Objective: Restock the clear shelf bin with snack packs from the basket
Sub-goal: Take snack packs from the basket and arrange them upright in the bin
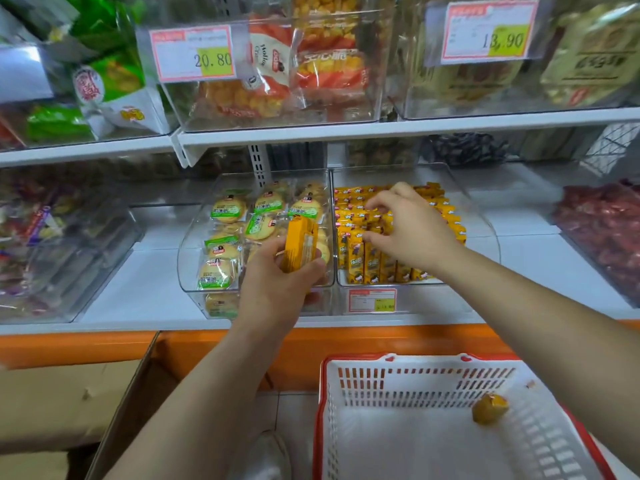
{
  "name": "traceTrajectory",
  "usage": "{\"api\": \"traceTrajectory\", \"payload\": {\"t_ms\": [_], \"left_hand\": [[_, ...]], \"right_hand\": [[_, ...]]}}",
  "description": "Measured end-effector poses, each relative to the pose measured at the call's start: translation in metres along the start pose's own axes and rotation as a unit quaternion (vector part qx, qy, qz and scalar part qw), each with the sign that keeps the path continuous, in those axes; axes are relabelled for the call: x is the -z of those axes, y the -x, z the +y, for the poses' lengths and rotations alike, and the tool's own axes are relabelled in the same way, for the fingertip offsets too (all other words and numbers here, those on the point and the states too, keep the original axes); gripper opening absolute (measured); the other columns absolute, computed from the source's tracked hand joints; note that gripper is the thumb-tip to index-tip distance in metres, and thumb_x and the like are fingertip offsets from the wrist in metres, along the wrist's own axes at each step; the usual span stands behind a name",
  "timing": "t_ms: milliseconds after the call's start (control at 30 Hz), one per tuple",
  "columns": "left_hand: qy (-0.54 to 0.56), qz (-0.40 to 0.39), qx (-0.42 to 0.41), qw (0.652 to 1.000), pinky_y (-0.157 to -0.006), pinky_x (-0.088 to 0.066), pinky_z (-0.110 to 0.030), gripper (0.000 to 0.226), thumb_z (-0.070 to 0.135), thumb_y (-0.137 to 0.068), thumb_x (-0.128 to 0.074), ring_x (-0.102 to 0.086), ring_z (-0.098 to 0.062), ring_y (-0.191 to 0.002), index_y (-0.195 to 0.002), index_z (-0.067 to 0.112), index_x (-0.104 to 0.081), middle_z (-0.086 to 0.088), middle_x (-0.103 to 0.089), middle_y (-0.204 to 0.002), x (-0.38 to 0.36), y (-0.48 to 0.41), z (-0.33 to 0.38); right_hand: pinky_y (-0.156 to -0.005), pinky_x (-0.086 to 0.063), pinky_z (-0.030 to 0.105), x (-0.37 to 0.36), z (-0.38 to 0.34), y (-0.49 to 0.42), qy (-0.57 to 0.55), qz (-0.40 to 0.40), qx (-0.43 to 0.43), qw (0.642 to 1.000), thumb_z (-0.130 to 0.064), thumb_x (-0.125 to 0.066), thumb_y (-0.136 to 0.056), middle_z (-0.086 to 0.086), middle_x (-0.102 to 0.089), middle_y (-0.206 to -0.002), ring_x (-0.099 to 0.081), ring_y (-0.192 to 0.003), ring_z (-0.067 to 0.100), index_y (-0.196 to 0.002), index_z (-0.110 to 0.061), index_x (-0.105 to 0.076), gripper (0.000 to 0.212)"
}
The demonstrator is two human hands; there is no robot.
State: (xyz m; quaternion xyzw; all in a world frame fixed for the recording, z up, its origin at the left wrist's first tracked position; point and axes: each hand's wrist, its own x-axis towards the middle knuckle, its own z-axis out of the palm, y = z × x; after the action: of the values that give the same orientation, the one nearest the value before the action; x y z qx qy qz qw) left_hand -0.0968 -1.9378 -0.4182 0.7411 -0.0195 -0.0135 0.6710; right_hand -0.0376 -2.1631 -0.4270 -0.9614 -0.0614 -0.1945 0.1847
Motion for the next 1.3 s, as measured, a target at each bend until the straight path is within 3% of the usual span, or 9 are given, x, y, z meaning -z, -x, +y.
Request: {"api": "traceTrajectory", "payload": {"t_ms": [133, 233, 367, 467, 567, 667, 767, 1033, 1300], "left_hand": [[-0.009, -0.075, -0.001, 0.997, -0.06, -0.059, -0.022, 0.013, 0.015, -0.094, -0.073, -0.077, -0.014, -0.079, -0.106, 0.016, -0.071, -0.003, -0.078, -0.084, -0.025, 0.009, 0.003], [-0.005, -0.144, -0.015, 0.989, -0.062, -0.06, -0.026, 0.013, 0.013, -0.094, -0.072, -0.077, -0.016, -0.078, -0.105, 0.02, -0.071, 0.0, -0.077, -0.083, -0.048, 0.021, 0.007], [-0.088, -0.152, -0.088, 0.98, -0.06, -0.061, -0.028, 0.017, 0.018, -0.091, -0.077, -0.075, -0.02, -0.076, -0.104, 0.029, -0.07, 0.002, -0.075, -0.087, -0.076, 0.035, 0.005], [-0.206, -0.14, -0.179, 0.952, -0.064, -0.05, -0.01, 0.031, 0.023, -0.087, -0.08, -0.067, 0.005, -0.077, -0.107, 0.041, -0.065, 0.025, -0.07, -0.084, -0.09, 0.043, 0.004], [-0.215, -0.156, -0.179, 0.947, -0.065, -0.044, -0.003, 0.037, 0.028, -0.086, -0.081, -0.061, 0.016, -0.084, -0.1, 0.053, -0.056, 0.041, -0.063, -0.087, -0.102, 0.05, 0.004], [-0.155, -0.163, -0.108, 0.968, -0.068, -0.055, -0.016, 0.039, 0.033, -0.087, -0.08, -0.068, 0.002, -0.083, -0.118, 0.043, -0.06, 0.022, -0.068, -0.098, -0.106, 0.045, 0.001], [-0.129, -0.184, -0.055, 0.973, -0.08, -0.062, -0.042, 0.031, 0.03, -0.09, -0.077, -0.073, -0.021, -0.091, -0.117, 0.034, -0.062, 0.001, -0.07, -0.108, -0.105, 0.039, 0.005], [-0.106, -0.18, -0.044, 0.977, -0.072, -0.061, -0.036, 0.028, 0.024, -0.089, -0.078, -0.073, -0.024, -0.087, -0.113, 0.03, -0.066, 0.0, -0.073, -0.103, -0.095, 0.03, 0.0], [0.022, -0.13, -0.014, 0.991, -0.064, -0.055, -0.024, 0.03, 0.016, -0.088, -0.077, -0.07, -0.01, -0.07, -0.113, 0.025, -0.062, 0.002, -0.072, -0.075, -0.072, 0.014, 0.003]], "right_hand": [[-0.059, -0.041, 0.018, 0.038, -0.003, 0.065, -0.285, -0.049, -0.067, 0.955, -0.037, -0.072, -0.086, -0.01, -0.062, -0.082, -0.056, -0.064, 0.006, -0.102, -0.038, -0.066, 0.017], [-0.057, -0.045, 0.025, 0.049, -0.01, 0.103, -0.415, -0.081, -0.132, 0.897, -0.041, -0.066, -0.089, -0.008, -0.065, -0.083, -0.064, -0.068, 0.019, -0.116, -0.042, -0.063, 0.027], [-0.054, -0.046, 0.03, 0.056, -0.014, 0.115, -0.513, -0.079, -0.226, 0.824, -0.057, -0.062, -0.087, 0.001, -0.07, -0.081, -0.064, -0.065, 0.016, -0.105, -0.025, -0.064, 0.036], [-0.05, -0.045, 0.028, 0.063, -0.01, 0.117, -0.489, -0.073, -0.249, 0.833, -0.059, -0.067, -0.085, 0.005, -0.067, -0.071, -0.061, -0.06, 0.016, -0.091, -0.018, -0.059, 0.042], [-0.058, -0.047, 0.031, 0.071, 0.001, 0.119, -0.443, -0.083, -0.26, 0.854, -0.05, -0.073, -0.084, 0.018, -0.069, -0.089, -0.065, -0.069, 0.018, -0.104, -0.016, -0.06, 0.041], [-0.066, -0.05, 0.03, 0.079, 0.014, 0.121, -0.469, -0.094, -0.23, 0.847, -0.034, -0.071, -0.09, 0.014, -0.071, -0.097, -0.069, -0.079, 0.017, -0.122, -0.021, -0.062, 0.036], [-0.07, -0.052, 0.029, 0.081, 0.023, 0.123, -0.561, -0.089, -0.214, 0.795, -0.009, -0.064, -0.094, 0.009, -0.072, -0.107, -0.07, -0.087, 0.019, -0.129, -0.022, -0.063, 0.037], [-0.077, -0.06, 0.035, 0.071, 0.021, 0.115, -0.61, -0.025, -0.246, 0.753, 0.009, -0.062, -0.089, 0.034, -0.061, -0.116, -0.069, -0.093, 0.03, -0.126, -0.01, -0.059, 0.041], [-0.072, -0.051, 0.03, 0.056, 0.018, 0.109, -0.47, -0.142, -0.177, 0.853, -0.011, -0.079, -0.082, -0.006, -0.07, -0.073, -0.066, -0.071, 0.013, -0.1, -0.022, -0.062, 0.027]]}}
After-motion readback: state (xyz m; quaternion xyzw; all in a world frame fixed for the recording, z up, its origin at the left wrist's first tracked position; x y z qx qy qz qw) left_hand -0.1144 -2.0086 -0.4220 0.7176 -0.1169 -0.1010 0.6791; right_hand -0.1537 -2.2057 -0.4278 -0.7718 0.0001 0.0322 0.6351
